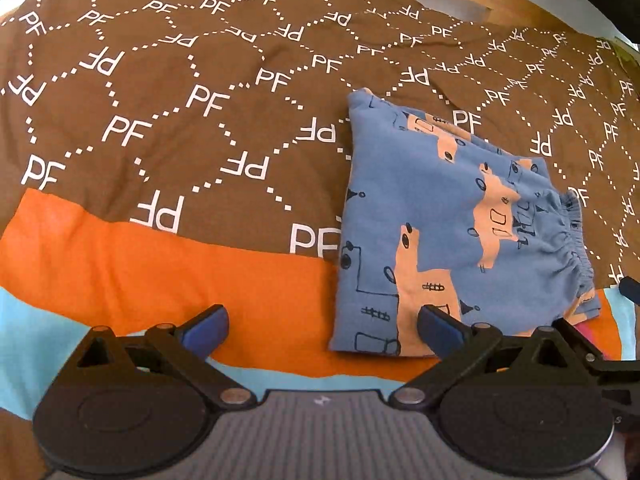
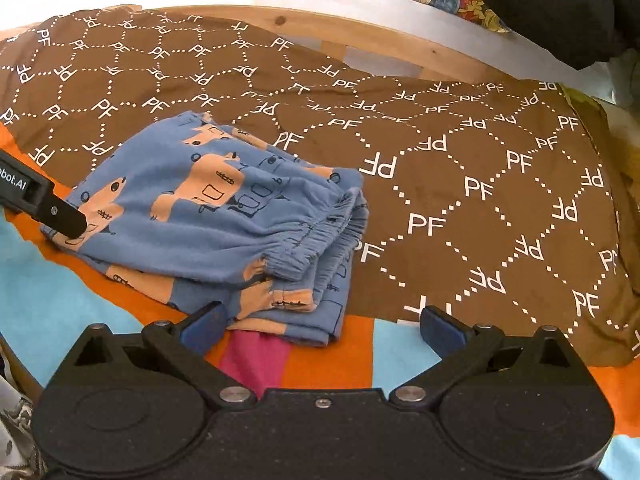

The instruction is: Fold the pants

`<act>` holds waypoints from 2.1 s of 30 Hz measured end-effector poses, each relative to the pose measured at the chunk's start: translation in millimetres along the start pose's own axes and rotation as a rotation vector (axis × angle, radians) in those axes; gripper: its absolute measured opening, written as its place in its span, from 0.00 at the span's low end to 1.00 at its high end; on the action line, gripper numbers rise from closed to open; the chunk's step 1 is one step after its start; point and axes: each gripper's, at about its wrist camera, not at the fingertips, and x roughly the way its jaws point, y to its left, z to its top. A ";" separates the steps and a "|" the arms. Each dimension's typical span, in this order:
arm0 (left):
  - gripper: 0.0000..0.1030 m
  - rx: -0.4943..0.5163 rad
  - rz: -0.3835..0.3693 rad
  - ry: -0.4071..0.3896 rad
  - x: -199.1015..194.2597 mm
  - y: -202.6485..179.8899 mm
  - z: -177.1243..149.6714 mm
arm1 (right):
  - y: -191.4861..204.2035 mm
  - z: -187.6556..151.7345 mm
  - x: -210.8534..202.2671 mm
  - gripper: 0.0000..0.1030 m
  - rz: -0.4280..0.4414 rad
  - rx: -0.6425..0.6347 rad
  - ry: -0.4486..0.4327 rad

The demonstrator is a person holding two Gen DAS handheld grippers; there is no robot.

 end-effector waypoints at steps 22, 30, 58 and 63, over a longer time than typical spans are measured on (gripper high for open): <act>1.00 0.020 -0.201 -0.122 -15.9 1.0 9.3 | -67.8 28.3 -1.8 0.99 0.383 0.190 -0.064; 1.00 -0.061 -0.294 -0.117 9.7 12.3 7.6 | -104.6 57.4 73.3 0.99 0.556 0.301 -0.001; 0.79 -0.192 -0.339 -0.079 10.1 25.4 5.2 | -110.0 52.5 119.8 0.33 0.525 0.575 0.014; 0.66 -0.184 -0.304 -0.074 8.4 24.5 5.0 | -110.4 51.7 120.3 0.30 0.509 0.575 0.020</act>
